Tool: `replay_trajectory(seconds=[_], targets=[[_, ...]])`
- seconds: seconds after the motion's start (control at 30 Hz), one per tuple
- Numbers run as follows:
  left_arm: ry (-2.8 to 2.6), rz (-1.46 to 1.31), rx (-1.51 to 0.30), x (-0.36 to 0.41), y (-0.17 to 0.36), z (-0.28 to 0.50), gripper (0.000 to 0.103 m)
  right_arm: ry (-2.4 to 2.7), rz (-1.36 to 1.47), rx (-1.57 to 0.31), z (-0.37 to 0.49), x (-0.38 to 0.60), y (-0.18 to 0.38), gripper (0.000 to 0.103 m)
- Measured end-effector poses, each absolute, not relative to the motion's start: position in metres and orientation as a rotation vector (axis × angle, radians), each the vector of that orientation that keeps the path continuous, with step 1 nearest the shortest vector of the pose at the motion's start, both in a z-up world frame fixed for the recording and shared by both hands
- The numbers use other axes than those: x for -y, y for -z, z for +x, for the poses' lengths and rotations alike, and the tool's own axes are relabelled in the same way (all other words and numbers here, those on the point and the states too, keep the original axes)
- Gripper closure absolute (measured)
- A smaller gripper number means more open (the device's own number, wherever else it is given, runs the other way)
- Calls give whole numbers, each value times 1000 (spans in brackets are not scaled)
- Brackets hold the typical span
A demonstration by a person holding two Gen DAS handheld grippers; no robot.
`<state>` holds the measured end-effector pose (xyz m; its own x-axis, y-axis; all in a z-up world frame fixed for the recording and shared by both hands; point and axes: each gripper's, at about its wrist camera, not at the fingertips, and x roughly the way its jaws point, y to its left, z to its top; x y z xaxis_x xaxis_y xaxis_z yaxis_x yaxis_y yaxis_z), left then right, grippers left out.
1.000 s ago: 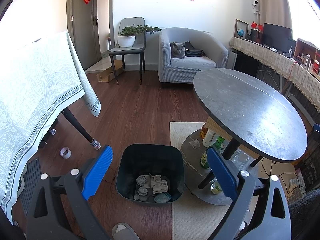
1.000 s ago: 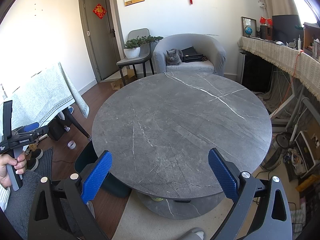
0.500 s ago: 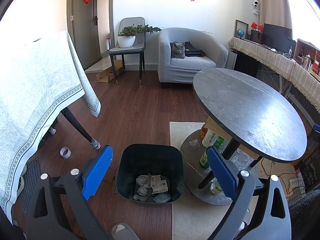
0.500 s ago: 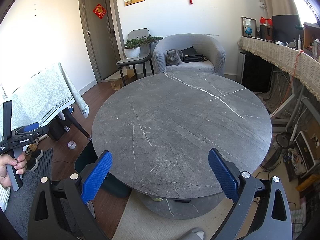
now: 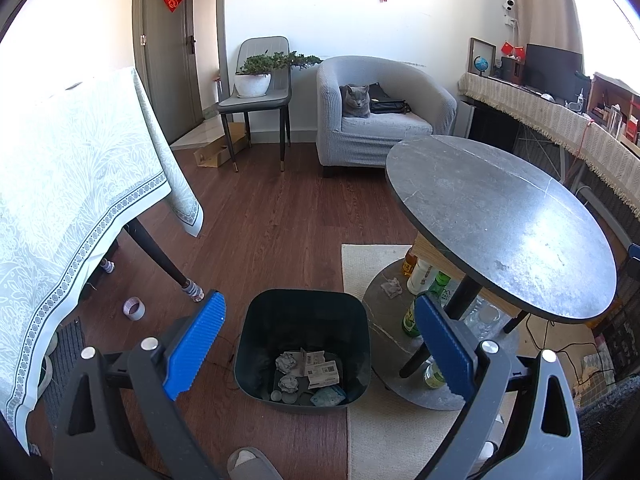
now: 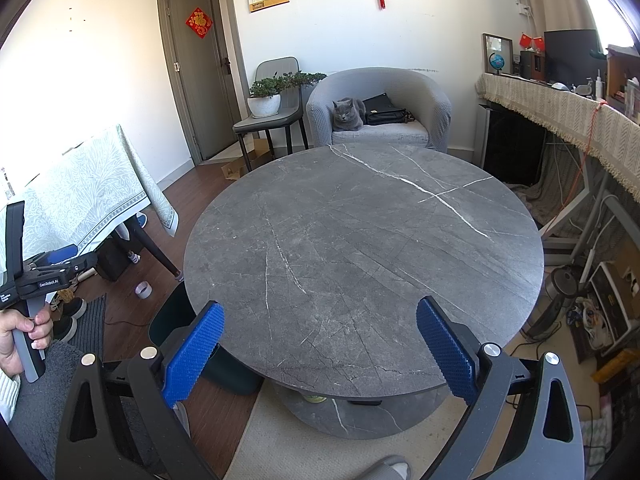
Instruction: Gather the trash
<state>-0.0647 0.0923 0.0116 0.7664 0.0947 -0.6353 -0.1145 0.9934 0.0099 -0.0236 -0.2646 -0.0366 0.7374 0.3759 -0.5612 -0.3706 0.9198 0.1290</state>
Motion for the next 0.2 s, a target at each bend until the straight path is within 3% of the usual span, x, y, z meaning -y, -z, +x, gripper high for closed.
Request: replay_trajectory(seconds=[0.2], targets=[[-117, -17, -687, -88, -13, -64, 6, -410, 9, -618, -24, 265, 37, 5]])
